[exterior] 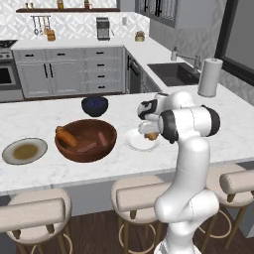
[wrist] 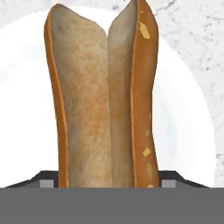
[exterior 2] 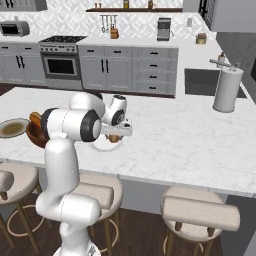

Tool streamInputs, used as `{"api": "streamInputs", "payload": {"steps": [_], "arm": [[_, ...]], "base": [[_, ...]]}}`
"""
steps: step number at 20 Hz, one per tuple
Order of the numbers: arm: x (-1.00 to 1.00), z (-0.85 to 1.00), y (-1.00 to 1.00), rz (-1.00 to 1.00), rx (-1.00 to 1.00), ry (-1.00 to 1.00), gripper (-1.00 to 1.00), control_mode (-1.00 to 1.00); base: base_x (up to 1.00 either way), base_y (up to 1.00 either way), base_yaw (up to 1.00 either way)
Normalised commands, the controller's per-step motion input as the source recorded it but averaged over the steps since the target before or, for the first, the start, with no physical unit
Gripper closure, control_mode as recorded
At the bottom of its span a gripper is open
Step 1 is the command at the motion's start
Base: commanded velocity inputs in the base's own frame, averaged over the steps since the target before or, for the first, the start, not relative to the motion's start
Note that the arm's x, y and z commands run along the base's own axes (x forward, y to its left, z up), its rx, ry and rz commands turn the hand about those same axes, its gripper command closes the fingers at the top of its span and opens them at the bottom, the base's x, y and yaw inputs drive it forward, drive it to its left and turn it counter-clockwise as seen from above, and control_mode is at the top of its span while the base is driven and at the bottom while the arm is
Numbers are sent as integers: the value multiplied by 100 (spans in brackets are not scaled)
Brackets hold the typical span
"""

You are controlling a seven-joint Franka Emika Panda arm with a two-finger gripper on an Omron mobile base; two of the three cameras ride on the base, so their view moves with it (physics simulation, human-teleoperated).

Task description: Place one bun and one sausage from the bowl on each plate.

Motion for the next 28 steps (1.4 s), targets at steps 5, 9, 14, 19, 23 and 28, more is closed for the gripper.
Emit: {"api": "streamInputs", "payload": {"steps": [5,9,14,19,23,28], "arm": [[-1,31,16,15,-3,-1,-100,-100],[-60,93,-1,17,1,-17,-100,-100],[-86,100,13,13,6,-31,-100,-100],[-27,100,63,1,2,-1,-100,-100],[0,97,96,0,0,20,-100,-100],[-6,20,100,-24,-2,10,-100,-100]], "base": [[0,0,0],[0,0,0],[0,0,0],[0,0,0],[0,0,0],[0,0,0]]}}
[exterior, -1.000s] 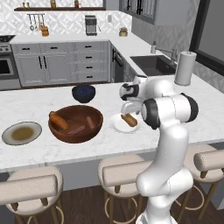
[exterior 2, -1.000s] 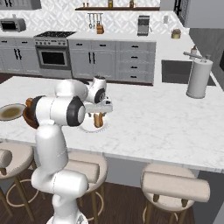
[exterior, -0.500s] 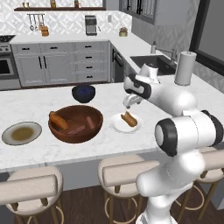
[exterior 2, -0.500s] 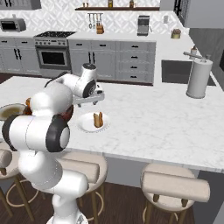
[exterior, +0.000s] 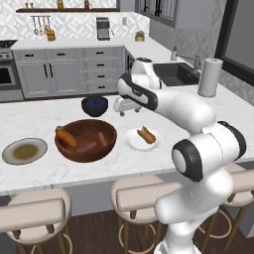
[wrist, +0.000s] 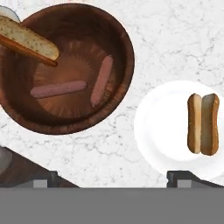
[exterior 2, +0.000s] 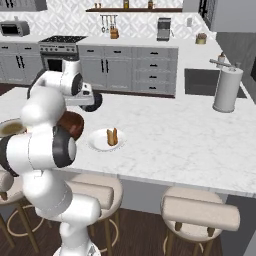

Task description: Place one bun and one sausage from the bowl on each plate.

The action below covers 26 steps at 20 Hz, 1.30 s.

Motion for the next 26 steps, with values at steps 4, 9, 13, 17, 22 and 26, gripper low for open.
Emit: {"api": "streamInputs", "payload": {"steps": [4,9,13,17,22,26], "arm": [[0,-34,69,-22,-19,5,-100,-100],[0,-64,43,-15,-18,0,-100,-100],[6,-22,47,-9,-20,13,-100,-100],[29,-43,28,-12,-18,12,-100,-100],[56,-54,4,-9,-7,0,-100,-100],[51,-41,7,-9,-1,0,-100,-100]], "base": [[0,0,0],[0,0,0],[0,0,0],[0,0,0],[0,0,0],[0,0,0]]}}
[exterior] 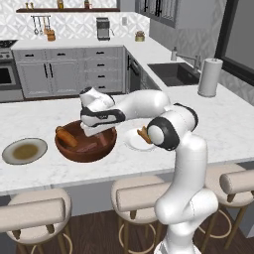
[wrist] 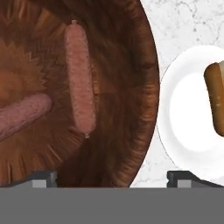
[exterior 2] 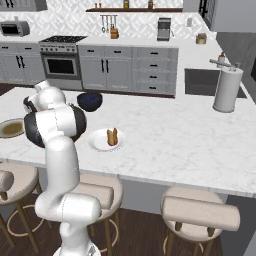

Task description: Place one bun and one sausage from the bowl on each plate.

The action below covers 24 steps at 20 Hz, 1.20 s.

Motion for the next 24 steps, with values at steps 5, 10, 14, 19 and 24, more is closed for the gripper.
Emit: {"api": "streamInputs", "payload": {"steps": [5,10,14,19,24], "arm": [[32,-43,3,-1,0,-2,-100,-100],[7,-57,-7,1,1,-12,-100,-100],[17,-39,-7,2,3,-15,-100,-100],[39,-30,-5,0,4,-13,-100,-100],[51,-71,0,0,0,-1,-100,-100]], "base": [[0,0,0],[0,0,0],[0,0,0],[0,0,0],[0,0,0]]}}
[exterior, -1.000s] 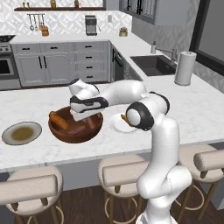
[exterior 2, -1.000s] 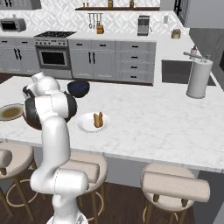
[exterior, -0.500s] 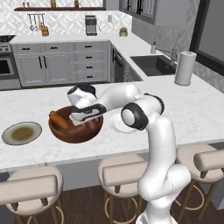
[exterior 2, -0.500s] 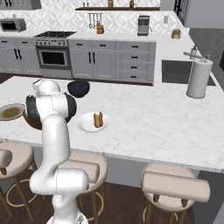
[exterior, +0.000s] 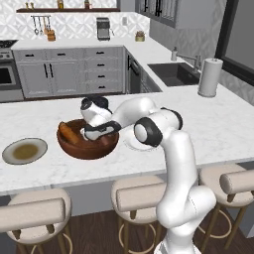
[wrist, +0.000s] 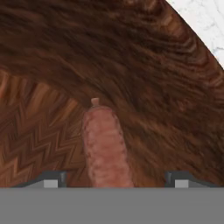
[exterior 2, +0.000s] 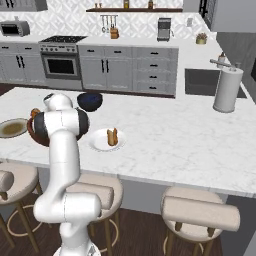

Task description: Place one bun and one sausage from the bowl on each plate.

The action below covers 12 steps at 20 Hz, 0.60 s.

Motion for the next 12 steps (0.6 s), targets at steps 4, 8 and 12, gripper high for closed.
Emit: {"api": "streamInputs", "payload": {"steps": [4,8,12], "arm": [[53,-96,21,0,-3,2,-100,-100],[17,-100,5,0,-1,4,-100,-100],[0,-100,-85,0,19,0,100,-100]], "base": [[0,0,0],[0,0,0],[0,0,0]]}}
